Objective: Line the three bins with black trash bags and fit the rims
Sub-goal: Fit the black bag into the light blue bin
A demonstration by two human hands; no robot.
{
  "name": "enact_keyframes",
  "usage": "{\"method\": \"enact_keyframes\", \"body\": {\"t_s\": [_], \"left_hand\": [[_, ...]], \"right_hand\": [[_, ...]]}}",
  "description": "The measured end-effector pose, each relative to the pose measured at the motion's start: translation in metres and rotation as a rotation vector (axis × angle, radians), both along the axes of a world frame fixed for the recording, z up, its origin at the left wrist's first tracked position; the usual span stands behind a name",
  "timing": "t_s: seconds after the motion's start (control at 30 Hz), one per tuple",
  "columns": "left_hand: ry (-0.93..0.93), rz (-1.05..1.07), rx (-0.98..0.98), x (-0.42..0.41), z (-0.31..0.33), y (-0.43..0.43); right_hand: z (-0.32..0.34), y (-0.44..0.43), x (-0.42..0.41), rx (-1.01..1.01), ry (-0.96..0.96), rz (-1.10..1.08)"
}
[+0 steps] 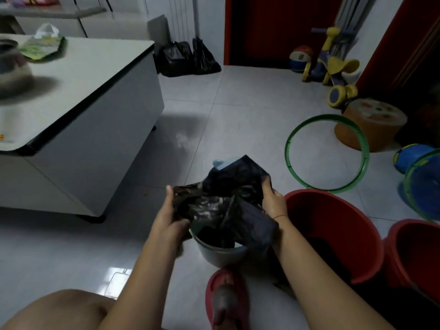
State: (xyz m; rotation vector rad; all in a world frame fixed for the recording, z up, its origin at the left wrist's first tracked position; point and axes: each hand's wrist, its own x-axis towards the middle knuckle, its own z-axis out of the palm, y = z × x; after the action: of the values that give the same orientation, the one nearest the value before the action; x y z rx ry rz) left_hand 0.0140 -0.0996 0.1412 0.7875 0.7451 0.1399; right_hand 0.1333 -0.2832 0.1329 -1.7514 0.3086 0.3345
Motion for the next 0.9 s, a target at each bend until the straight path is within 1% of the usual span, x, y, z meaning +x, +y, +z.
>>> {"method": "enact_keyframes", "body": {"t_s": [0.03, 0.07, 0.1, 0.17, 0.23, 0.3, 0.33, 0.37, 0.4, 0.43, 0.47, 0.5, 0.53, 0.57, 0.6, 0.63, 0.7, 0.77, 0.83, 0.9], "left_hand": [[-0.028, 0.02, -0.089, -0.002, 0.005, 0.007], [-0.069, 0.049, -0.196, -0.002, 0.005, 0.015], [-0.093, 0.11, -0.264, -0.001, 0.003, 0.024], [-0.06, 0.187, -0.323, -0.002, -0.001, 0.043], [-0.036, 0.202, -0.266, -0.006, -0.012, 0.058], [0.019, 0.111, -0.128, -0.012, -0.023, 0.065], [0.093, 0.049, 0.037, -0.014, -0.026, 0.066], [0.195, -0.021, 0.256, -0.015, -0.029, 0.064], [0.329, -0.066, 0.52, -0.015, -0.033, 0.062], [0.45, -0.062, 0.793, -0.014, -0.038, 0.06], [0.489, 0.003, 1.04, -0.013, -0.038, 0.056], [0.409, 0.083, 1.221, -0.012, -0.035, 0.051], [0.259, 0.114, 1.311, -0.01, -0.029, 0.044], [0.116, 0.083, 1.335, -0.008, -0.025, 0.035], [0.035, 0.005, 1.343, -0.005, -0.021, 0.027], [0.005, -0.1, 1.367, 0.0, -0.021, 0.02], [0.013, -0.333, 1.463, 0.009, -0.028, 0.014], [0.068, -0.544, 1.508, 0.016, -0.034, 0.013], [0.171, -0.66, 1.528, 0.022, -0.036, 0.014], [0.255, -0.707, 1.57, 0.026, -0.032, 0.015]], "right_hand": [[-0.001, -0.003, 0.004, -0.006, 0.011, -0.015], [-0.004, -0.005, 0.007, 0.029, 0.021, -0.052], [-0.007, -0.007, 0.01, 0.103, 0.036, -0.106], [-0.011, -0.01, 0.014, 0.267, 0.064, -0.207], [-0.015, -0.013, 0.018, 0.378, 0.08, -0.246], [-0.019, -0.015, 0.02, 0.409, 0.094, -0.217], [-0.02, -0.015, 0.021, 0.402, 0.099, -0.181], [-0.022, -0.016, 0.021, 0.379, 0.099, -0.137], [-0.022, -0.016, 0.022, 0.339, 0.093, -0.084], [-0.023, -0.016, 0.022, 0.295, 0.082, -0.029], [-0.023, -0.016, 0.022, 0.25, 0.062, 0.02], [-0.022, -0.015, 0.022, 0.206, 0.032, 0.059], [-0.021, -0.015, 0.022, 0.163, -0.003, 0.093], [-0.019, -0.014, 0.022, 0.123, -0.037, 0.119], [-0.018, -0.014, 0.021, 0.088, -0.065, 0.134], [-0.017, -0.014, 0.021, 0.059, -0.089, 0.138], [-0.015, -0.013, 0.02, 0.008, -0.128, 0.149], [-0.015, -0.012, 0.018, -0.051, -0.135, 0.177], [-0.016, -0.01, 0.019, -0.085, -0.116, 0.203], [-0.014, -0.006, 0.021, -0.089, -0.112, 0.199]]}}
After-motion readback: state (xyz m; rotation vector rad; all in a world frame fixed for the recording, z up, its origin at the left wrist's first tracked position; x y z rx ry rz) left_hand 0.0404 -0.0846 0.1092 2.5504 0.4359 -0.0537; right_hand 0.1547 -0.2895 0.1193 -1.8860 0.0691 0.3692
